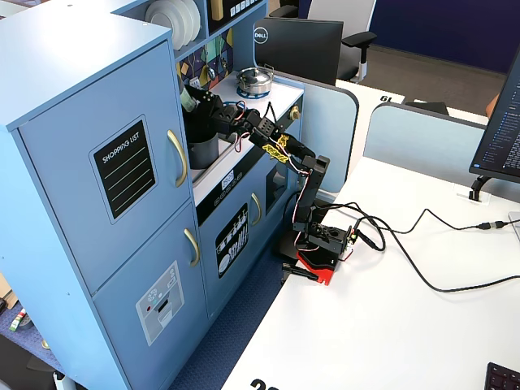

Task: Put salt in the gray recipient

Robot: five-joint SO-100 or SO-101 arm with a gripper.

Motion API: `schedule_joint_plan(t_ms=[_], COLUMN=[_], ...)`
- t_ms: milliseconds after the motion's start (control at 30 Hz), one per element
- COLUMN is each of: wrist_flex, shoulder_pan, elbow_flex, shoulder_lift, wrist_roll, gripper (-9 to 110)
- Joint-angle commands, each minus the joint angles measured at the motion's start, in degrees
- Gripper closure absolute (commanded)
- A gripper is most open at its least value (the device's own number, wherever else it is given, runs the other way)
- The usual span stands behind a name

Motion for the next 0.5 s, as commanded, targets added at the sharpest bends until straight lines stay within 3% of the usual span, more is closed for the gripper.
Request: schedule_joint_plan(t_ms=[0,100,200,467], wrist_flex=[9.0,19.5,22.8,-6.7], shoulder_pan=[2.8,4.4,4.1,0.6], elbow_flex=[-7.1,-7.0,-5.8,-3.3], shoulder_lift=[-0.3,-0.4,-0.3,1.3], wrist_roll=[2.9,3.8,3.6,-1.1], gripper=[101,101,101,101])
